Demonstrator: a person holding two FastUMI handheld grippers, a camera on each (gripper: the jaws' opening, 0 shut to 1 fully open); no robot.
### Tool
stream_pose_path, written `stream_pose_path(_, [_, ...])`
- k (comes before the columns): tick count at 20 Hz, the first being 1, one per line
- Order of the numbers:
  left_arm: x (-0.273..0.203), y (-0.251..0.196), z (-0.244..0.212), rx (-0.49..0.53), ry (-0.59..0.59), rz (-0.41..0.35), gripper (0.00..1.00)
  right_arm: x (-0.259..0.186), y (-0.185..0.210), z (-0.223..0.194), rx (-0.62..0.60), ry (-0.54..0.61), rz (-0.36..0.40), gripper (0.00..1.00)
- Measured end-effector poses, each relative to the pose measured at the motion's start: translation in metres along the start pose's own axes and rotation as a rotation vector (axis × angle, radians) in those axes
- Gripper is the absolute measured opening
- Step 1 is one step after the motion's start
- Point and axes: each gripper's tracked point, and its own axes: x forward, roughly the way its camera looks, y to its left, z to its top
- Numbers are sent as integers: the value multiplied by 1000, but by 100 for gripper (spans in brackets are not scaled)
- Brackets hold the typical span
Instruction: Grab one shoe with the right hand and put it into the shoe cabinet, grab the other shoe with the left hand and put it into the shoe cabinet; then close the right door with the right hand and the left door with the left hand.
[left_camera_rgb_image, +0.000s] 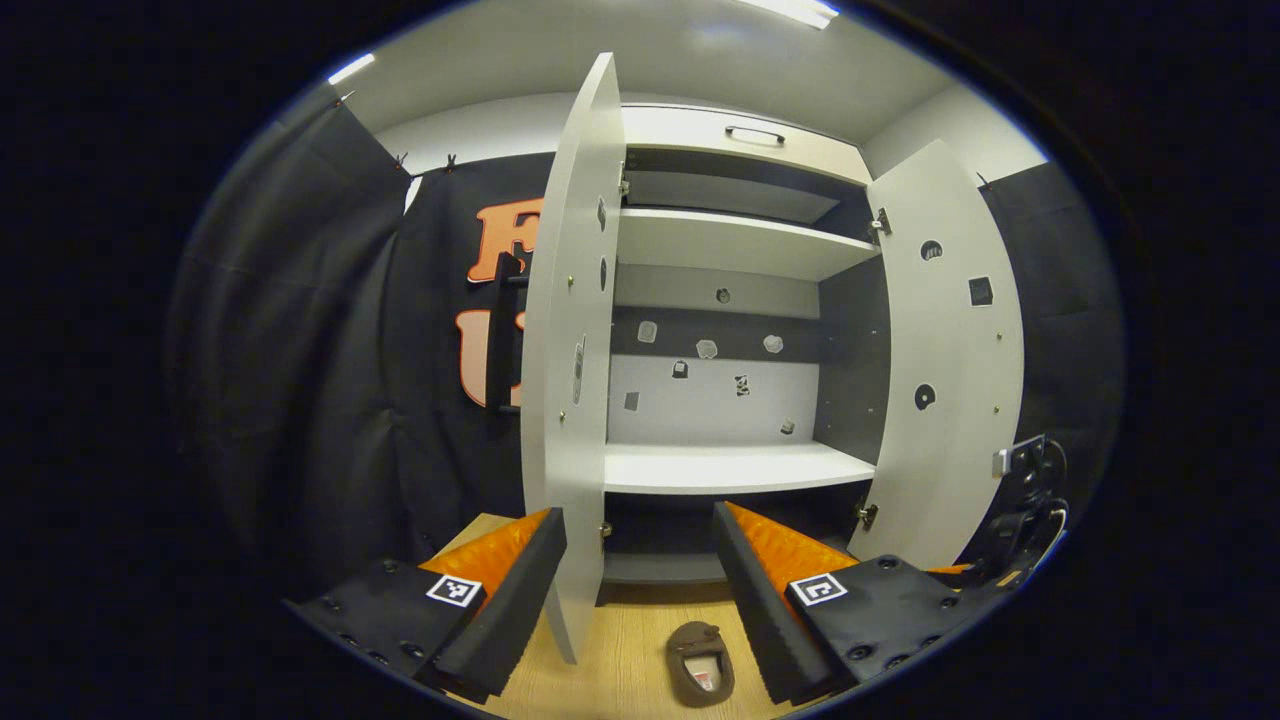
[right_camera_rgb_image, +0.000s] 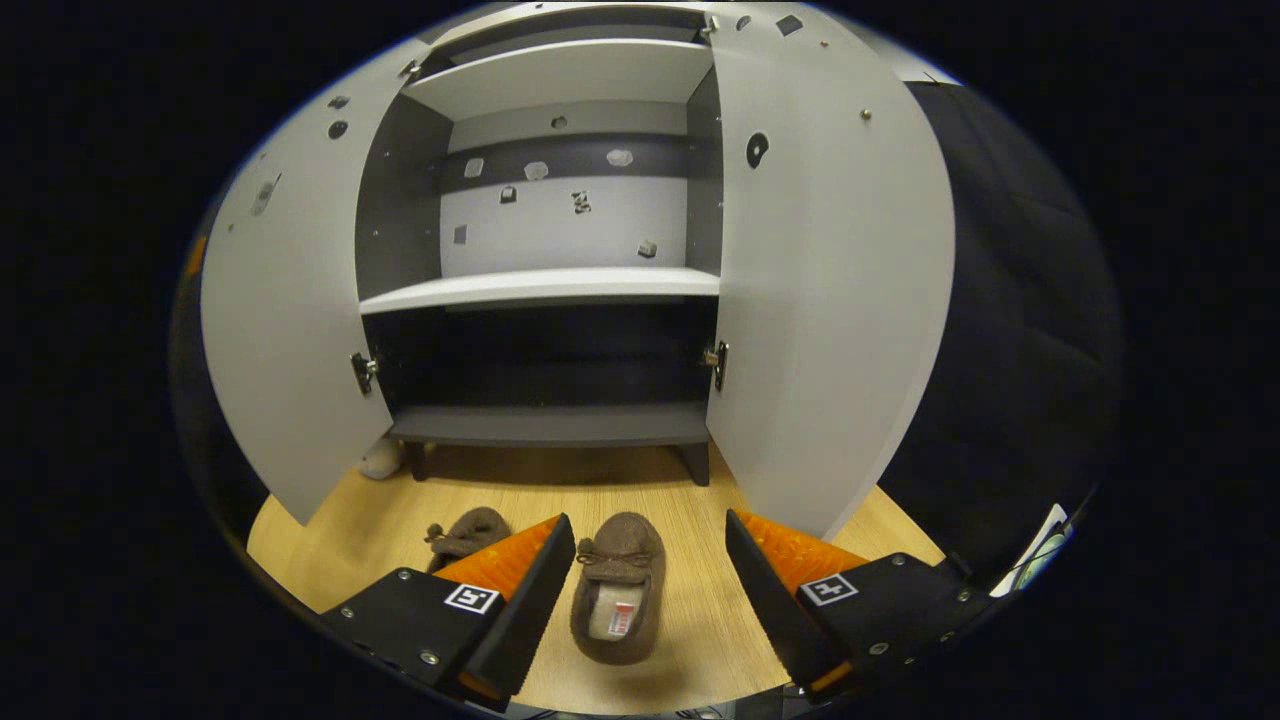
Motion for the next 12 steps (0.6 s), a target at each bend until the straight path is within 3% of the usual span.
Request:
stream_pose_path(1, [1, 2, -2, -1, 6, 7, 93, 8, -1, -12, -14, 19, -7, 92])
stream_pose_path(4, [1, 10, -10, 12, 24, 30, 96, 37, -1, -50, -48, 96, -20, 84])
stream_pose_path(12, [0, 26, -20, 17, 54, 70, 96, 85, -6, -126, -26, 283, -29, 53])
